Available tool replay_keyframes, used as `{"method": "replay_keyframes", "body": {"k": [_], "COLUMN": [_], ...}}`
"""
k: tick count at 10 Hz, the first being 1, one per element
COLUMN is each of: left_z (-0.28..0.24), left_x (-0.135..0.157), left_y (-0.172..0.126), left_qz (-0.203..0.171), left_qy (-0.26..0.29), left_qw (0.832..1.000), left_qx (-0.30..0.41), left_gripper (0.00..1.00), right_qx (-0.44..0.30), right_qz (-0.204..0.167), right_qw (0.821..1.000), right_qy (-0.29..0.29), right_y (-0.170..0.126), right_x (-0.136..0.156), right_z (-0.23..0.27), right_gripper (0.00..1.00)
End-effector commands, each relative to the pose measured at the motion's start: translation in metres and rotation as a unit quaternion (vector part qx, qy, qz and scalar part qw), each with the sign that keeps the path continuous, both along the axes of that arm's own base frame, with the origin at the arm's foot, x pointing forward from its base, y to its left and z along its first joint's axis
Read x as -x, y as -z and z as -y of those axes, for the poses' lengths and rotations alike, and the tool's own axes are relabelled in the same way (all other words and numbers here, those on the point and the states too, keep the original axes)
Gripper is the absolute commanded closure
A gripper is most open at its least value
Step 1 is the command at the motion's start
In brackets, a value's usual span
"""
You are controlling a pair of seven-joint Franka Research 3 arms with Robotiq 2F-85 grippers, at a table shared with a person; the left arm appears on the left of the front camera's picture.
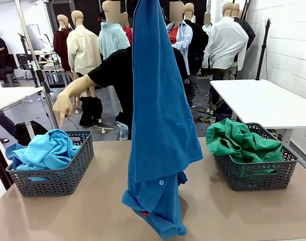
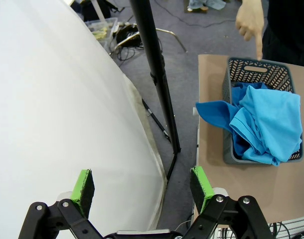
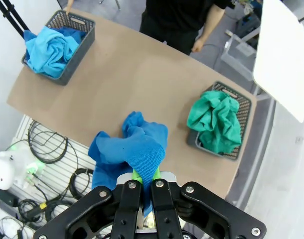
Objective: Sort the tops and bottoms.
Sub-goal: Sort the clothes according to human instructions.
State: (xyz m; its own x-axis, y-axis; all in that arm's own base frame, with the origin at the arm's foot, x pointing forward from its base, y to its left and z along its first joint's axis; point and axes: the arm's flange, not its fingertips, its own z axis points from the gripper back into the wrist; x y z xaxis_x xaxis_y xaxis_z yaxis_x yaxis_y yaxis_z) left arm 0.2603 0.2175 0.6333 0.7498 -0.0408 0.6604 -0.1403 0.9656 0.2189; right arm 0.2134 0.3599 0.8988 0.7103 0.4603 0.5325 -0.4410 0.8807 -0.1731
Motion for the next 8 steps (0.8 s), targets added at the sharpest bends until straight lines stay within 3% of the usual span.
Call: {"method": "replay_keyframes", "body": {"k": [1, 3, 4, 6, 7, 8], "left_z": [-0.001, -0.001, -0.001, -0.001, -0.001, -0.001], "left_x": [0.001, 0.001, 0.001, 0.001, 0.001, 0.001], "left_y": [0.002, 0.002, 0.002, 0.002, 0.002, 0.002], "left_qz": [0.001, 0.001, 0.001, 0.001, 0.001, 0.001], "left_qy": [0.008, 0.008, 0.008, 0.008, 0.008, 0.008], "left_qw": [1.0, 1.0, 1.0, 1.0, 1.0, 1.0], "left_qx": [0.0, 0.0, 0.0, 0.0, 0.0, 0.0], "left_gripper": [0.0, 0.0, 0.0, 0.0, 0.0, 0.0], "right_qx": [-0.001, -0.023, -0.058, -0.152, -0.168, -0.202], "right_qz": [0.002, -0.004, 0.019, 0.035, 0.08, 0.078], "right_qw": [1.0, 1.0, 0.998, 0.988, 0.983, 0.976], "right_qy": [0.001, -0.008, 0.008, -0.001, -0.001, -0.015], "right_y": [-0.002, -0.012, -0.029, -0.076, -0.105, -0.139], "right_x": [0.0, -0.015, -0.035, -0.075, -0.095, -0.116], "right_z": [0.003, -0.018, -0.039, -0.093, -0.121, -0.155], "right_gripper": [1.0, 1.0, 1.0, 1.0, 1.0, 1.0]}}
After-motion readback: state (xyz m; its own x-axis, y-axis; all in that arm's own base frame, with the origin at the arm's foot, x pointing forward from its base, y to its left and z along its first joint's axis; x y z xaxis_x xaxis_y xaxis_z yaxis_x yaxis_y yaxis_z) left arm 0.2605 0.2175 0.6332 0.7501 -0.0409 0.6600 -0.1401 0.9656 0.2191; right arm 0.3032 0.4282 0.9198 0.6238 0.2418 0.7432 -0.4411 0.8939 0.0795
